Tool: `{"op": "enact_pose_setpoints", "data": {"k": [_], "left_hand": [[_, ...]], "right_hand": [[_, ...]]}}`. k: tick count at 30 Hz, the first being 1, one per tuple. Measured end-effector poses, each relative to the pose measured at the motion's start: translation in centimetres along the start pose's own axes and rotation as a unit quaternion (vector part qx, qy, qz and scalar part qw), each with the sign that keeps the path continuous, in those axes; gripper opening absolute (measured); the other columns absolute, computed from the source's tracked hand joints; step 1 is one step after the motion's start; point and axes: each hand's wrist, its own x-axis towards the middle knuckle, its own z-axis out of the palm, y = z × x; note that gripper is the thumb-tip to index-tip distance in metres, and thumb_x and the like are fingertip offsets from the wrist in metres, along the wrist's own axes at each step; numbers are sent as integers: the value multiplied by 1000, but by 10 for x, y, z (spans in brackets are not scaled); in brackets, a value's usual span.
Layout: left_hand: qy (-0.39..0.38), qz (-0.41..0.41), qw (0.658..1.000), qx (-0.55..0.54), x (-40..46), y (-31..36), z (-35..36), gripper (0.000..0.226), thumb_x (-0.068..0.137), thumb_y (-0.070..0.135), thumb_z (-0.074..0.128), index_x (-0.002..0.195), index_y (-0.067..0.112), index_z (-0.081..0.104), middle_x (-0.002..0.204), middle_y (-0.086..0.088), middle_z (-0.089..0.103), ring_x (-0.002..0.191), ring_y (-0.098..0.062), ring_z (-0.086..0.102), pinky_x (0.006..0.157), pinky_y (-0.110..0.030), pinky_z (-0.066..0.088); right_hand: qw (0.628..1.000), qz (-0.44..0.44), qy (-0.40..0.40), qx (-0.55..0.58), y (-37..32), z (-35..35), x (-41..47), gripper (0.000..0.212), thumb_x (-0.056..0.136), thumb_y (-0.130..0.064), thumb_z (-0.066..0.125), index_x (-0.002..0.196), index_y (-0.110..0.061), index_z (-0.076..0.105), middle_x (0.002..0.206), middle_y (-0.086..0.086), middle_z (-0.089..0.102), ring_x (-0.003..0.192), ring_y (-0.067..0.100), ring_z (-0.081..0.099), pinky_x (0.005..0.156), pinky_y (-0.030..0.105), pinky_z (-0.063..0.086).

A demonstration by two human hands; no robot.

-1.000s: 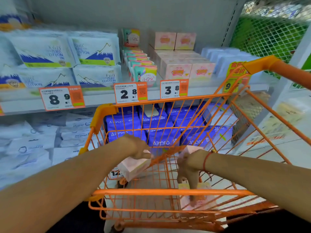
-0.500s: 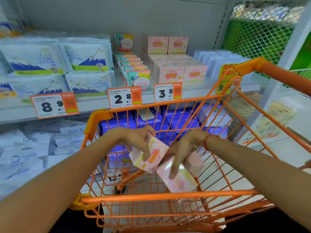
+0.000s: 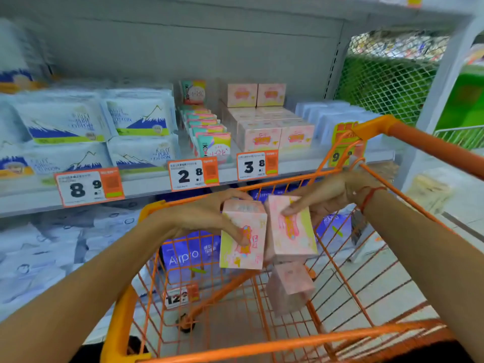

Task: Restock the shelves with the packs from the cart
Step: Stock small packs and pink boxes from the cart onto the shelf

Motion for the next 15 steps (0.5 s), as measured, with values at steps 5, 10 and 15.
{"op": "enact_pose_setpoints", "data": {"k": [5, 10, 15], "left_hand": [[18, 37, 998, -55, -3, 8, -9, 65, 62, 0, 84, 116, 25, 55, 99, 2, 69, 87, -11, 69, 74, -27, 56], [48, 70, 989, -122, -11, 22, -23, 63, 43, 52, 88, 99, 27, 72, 107, -4, 73, 101, -20, 69, 91, -36, 52], [178, 120, 946, -241, -7, 30, -32, 55, 63, 46, 71, 112, 20, 64, 106, -6, 72, 99, -22, 69, 87, -37, 53]], "right_hand": [[997, -60, -19, 45, -47, 8, -48, 83, 37, -36, 95, 110, -17, 61, 98, 0, 74, 86, 12, 71, 73, 24, 58], [973, -149, 50, 166, -60, 19, -68, 102, 13, -29, 99, 103, -12, 56, 81, 1, 75, 72, 12, 73, 60, 24, 57], [912, -256, 134, 290, -71, 15, -55, 73, 12, -32, 97, 80, -16, 77, 81, 4, 75, 71, 13, 72, 57, 26, 57]]}}
